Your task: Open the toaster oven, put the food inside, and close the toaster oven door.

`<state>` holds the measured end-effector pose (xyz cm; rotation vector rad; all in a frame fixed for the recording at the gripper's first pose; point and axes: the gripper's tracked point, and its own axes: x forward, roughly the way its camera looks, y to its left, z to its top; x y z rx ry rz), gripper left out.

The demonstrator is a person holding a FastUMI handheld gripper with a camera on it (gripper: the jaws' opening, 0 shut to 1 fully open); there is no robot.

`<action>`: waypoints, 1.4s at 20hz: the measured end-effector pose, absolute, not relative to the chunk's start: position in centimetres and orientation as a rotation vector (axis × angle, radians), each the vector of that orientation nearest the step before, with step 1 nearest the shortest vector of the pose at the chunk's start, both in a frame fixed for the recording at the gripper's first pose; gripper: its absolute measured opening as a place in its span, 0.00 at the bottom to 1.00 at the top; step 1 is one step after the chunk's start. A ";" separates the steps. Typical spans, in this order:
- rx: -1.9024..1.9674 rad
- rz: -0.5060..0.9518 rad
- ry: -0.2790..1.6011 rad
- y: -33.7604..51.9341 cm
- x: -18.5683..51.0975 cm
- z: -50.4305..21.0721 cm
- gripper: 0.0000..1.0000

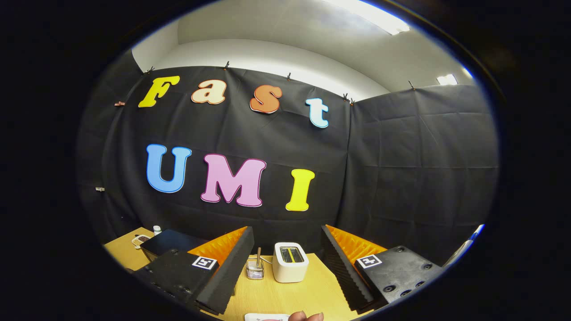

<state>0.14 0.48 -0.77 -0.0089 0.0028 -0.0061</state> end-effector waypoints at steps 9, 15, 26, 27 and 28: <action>0.016 0.044 0.018 4.2 0.0 -1.6 0.98; 0.019 0.165 0.036 12.4 -0.3 -2.2 0.98; 0.062 0.323 0.301 28.8 1.2 -12.9 0.98; 0.062 0.331 0.339 30.1 1.4 -14.3 0.98; 0.065 0.333 0.367 31.1 1.7 -15.6 0.98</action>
